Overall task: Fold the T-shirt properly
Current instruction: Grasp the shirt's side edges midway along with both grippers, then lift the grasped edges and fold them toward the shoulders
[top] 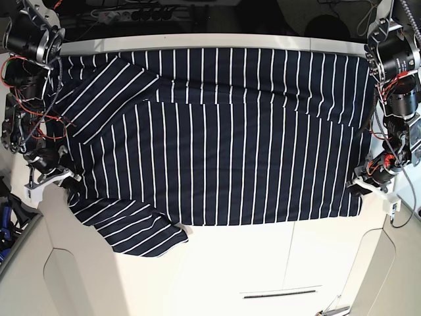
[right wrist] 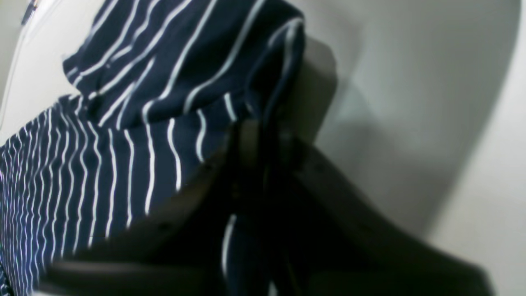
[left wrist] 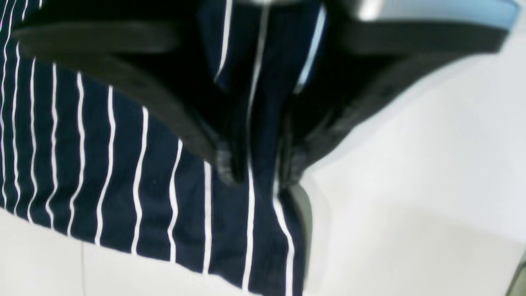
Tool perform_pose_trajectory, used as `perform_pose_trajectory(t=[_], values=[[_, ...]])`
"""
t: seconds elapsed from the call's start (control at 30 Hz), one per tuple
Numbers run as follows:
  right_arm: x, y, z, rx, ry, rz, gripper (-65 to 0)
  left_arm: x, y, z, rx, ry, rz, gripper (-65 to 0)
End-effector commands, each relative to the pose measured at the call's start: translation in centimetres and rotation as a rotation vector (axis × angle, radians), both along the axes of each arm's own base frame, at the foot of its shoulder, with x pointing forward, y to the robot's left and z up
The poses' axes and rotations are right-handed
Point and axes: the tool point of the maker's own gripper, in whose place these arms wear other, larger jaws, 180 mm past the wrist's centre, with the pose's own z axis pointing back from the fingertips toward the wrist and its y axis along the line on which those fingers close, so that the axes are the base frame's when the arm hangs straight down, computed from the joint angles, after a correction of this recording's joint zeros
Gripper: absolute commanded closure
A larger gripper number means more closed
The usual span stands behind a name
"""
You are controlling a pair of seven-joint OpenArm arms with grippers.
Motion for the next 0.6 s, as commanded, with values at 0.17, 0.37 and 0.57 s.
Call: perform_pose_trajectory(t=[0.17, 0.37, 0.57], values=[[0.1, 0.0, 1.0, -0.058, 0.044, 0.071, 0.0, 1.4, 0.7, 2.7, 0.022, -0.068, -0.027, 0.0], [0.4, 0.1, 3.8, -0.124, 0.030, 0.138, 0.0, 1.4, 0.4, 4.2, 0.010, -0.081, -0.085, 0.0], [-0.4, -0.9, 6.4, -0.136, -0.028, 0.151, 0.0, 0.7, 0.9, 6.7, -0.030, -0.102, -0.122, 0.0]])
